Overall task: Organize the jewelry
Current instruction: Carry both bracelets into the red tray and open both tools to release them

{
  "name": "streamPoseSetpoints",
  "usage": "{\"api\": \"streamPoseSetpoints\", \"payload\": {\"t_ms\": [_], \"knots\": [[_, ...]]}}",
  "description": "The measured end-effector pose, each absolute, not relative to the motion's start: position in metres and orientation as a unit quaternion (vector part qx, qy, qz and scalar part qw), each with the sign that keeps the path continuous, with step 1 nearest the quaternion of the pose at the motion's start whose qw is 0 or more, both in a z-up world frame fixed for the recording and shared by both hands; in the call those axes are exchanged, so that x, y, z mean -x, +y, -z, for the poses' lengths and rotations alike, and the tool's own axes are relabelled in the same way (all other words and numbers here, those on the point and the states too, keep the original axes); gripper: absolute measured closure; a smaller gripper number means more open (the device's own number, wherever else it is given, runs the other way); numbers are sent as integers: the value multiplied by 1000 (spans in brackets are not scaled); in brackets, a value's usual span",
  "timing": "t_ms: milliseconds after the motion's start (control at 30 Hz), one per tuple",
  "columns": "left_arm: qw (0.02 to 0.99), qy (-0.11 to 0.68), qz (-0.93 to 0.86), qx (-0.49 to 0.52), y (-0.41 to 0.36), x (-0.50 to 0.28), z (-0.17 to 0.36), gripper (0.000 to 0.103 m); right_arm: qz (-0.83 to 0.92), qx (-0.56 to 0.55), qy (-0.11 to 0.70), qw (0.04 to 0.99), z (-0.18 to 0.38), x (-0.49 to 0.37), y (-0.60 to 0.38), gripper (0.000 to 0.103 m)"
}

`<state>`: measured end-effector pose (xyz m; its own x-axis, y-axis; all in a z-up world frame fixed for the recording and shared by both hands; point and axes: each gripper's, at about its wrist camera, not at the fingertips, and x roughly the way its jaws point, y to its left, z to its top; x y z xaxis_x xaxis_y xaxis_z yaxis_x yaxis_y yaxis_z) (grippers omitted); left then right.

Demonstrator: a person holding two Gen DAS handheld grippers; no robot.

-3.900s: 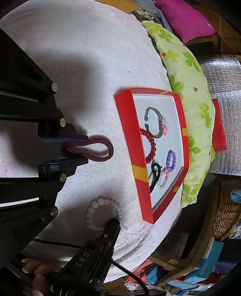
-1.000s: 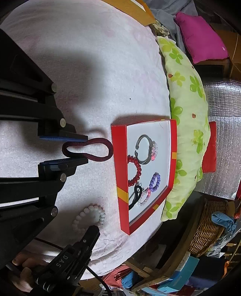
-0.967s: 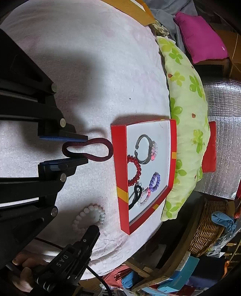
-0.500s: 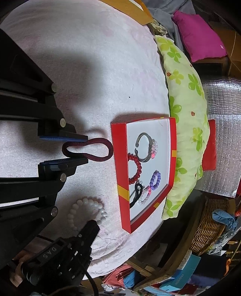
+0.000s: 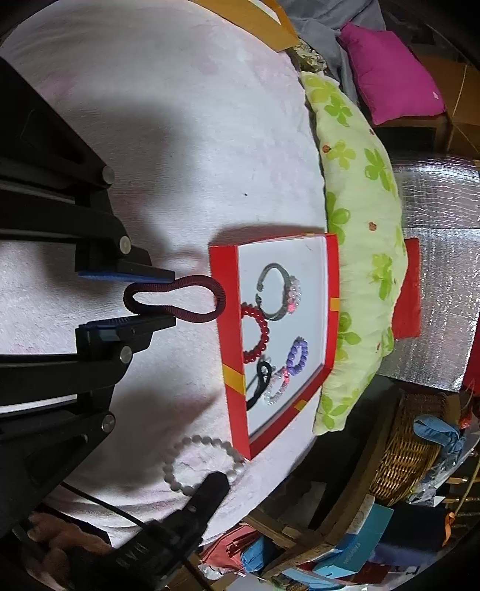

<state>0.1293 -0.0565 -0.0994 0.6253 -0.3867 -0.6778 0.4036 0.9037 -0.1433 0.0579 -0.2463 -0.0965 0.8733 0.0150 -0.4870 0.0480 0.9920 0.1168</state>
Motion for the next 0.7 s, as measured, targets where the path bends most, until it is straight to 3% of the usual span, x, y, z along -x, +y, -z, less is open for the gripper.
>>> {"api": "streamPoseSetpoints", "payload": {"t_ms": [700], "knots": [[910,343,233,-6,-61,-144,73,86,-5,-239,265,934,42,-151,-318,92]]}}
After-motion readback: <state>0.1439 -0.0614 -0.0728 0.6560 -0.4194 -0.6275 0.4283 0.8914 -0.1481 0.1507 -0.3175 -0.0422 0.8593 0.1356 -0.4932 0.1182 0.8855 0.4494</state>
